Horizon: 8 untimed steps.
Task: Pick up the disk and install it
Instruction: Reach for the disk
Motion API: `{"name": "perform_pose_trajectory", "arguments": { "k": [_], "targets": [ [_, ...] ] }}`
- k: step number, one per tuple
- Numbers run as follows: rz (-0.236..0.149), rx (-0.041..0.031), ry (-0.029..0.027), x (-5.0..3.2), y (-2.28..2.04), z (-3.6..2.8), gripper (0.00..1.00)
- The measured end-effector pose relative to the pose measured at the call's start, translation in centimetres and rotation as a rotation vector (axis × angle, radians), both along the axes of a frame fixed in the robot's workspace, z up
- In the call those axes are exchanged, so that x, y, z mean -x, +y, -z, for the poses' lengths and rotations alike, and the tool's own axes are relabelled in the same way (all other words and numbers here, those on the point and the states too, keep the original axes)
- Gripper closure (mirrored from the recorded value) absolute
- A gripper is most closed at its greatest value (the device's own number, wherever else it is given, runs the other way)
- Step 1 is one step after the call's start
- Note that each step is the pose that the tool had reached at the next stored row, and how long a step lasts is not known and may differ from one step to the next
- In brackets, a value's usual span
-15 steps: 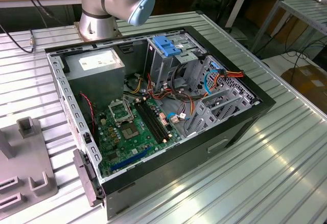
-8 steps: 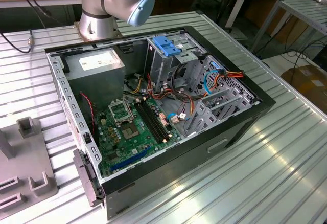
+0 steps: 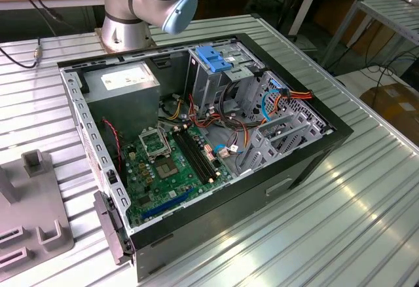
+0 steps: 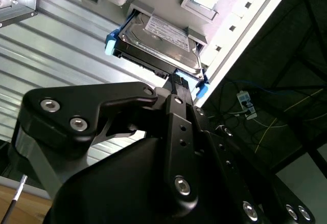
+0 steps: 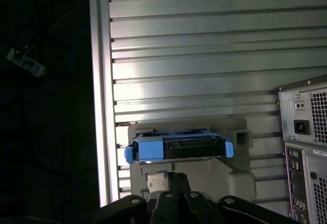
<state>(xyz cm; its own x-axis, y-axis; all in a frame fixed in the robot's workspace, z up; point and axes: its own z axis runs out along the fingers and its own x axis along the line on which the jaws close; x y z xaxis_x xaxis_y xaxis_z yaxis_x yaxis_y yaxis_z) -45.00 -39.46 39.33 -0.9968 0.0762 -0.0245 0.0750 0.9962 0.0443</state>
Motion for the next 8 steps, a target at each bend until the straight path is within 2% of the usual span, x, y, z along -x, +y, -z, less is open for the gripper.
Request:
{"name": "perform_pose_trajectory", "arguments": {
  "k": [4,8],
  "targets": [
    [0.0,0.0,-0.0001,0.91,0.41,0.0,0.9],
    [0.0,0.0,0.0,1.04,0.49,0.0,0.9]
  ]
}}
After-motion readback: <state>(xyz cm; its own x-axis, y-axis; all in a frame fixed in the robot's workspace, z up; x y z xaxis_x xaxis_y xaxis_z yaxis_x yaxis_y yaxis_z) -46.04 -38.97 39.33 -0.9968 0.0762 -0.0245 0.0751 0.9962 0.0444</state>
